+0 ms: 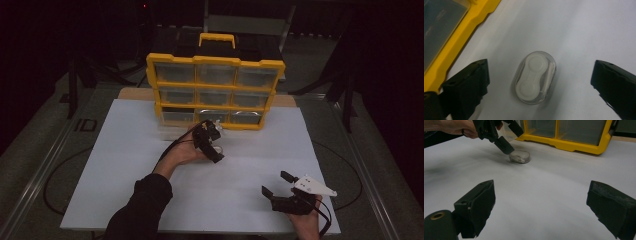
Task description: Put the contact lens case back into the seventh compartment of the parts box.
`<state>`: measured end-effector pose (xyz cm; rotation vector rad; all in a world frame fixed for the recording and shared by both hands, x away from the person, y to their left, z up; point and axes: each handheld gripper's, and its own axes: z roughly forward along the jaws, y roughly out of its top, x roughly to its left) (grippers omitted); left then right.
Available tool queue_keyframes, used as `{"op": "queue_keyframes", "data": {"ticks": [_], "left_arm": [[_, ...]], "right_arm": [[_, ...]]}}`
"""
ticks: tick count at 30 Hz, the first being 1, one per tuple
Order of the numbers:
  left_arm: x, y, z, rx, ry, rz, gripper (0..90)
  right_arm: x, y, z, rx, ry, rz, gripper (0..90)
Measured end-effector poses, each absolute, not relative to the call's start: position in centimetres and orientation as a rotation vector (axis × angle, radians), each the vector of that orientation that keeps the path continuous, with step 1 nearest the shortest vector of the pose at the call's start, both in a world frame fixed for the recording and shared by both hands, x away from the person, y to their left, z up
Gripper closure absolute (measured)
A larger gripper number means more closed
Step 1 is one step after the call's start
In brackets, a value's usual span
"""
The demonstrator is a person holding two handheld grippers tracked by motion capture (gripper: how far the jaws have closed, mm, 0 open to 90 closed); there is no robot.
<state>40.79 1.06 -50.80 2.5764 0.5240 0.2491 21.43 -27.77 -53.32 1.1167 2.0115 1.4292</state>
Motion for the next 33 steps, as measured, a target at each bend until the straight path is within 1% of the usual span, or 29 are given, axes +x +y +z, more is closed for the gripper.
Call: {"op": "queue_keyframes", "data": {"ticks": [3, 6, 7, 9, 15, 16, 18, 21, 23, 26, 30, 31, 32, 33], "left_arm": [[40.6, 0.8, -51.2, 2.595, 0.514, 0.255, 5.0], [40.5, 0.7, -51.5, 2.597, 0.507, 0.238, 6.9], [40.5, 0.6, -51.7, 2.595, 0.510, 0.226, 8.9], [40.5, 0.5, -51.9, 2.588, 0.518, 0.214, 9.5], [40.7, 0.5, -52.4, 2.582, 0.532, 0.193, 19.1], [40.9, 0.5, -52.6, 2.592, 0.542, 0.188, 19.1], [41.1, 0.5, -52.9, 2.599, 0.568, 0.190, 25.4], [41.3, 0.7, -53.2, 2.600, 0.594, 0.186, 31.4], [41.5, 0.9, -53.5, 2.605, 0.615, 0.178, 38.1], [41.7, 1.2, -53.9, 2.604, 0.634, 0.153, 42.4], [41.6, 1.2, -53.9, 2.612, 0.630, 0.149, 43.9], [41.5, 1.2, -53.8, 2.618, 0.614, 0.140, 45.2], [41.5, 1.2, -53.8, 2.623, 0.603, 0.131, 48.8], [41.4, 1.2, -53.7, 2.632, 0.593, 0.126, 49.4]], "right_arm": [[21.4, -27.8, -53.3, 1.116, 2.012, 1.429, 8.3], [21.4, -27.8, -53.3, 1.118, 2.011, 1.429, 8.3], [21.4, -27.8, -53.3, 1.116, 2.012, 1.426, 8.3], [21.4, -27.8, -53.3, 1.116, 2.012, 1.427, 8.3], [21.4, -27.8, -53.3, 1.120, 2.015, 1.428, 8.3], [21.4, -27.8, -53.3, 1.122, 2.016, 1.428, 8.3], [21.4, -27.8, -53.3, 1.121, 2.016, 1.428, 8.3], [21.4, -27.8, -53.3, 1.119, 2.015, 1.430, 8.3], [21.5, -27.8, -53.3, 1.117, 2.016, 1.434, 8.3], [21.5, -27.8, -53.4, 1.126, 2.019, 1.432, 8.2], [21.5, -27.7, -53.4, 1.120, 2.023, 1.434, 8.2], [21.5, -27.7, -53.4, 1.121, 2.023, 1.434, 8.3], [21.5, -27.7, -53.4, 1.120, 2.023, 1.434, 8.2], [21.5, -27.7, -53.4, 1.120, 2.023, 1.434, 8.2]]}}
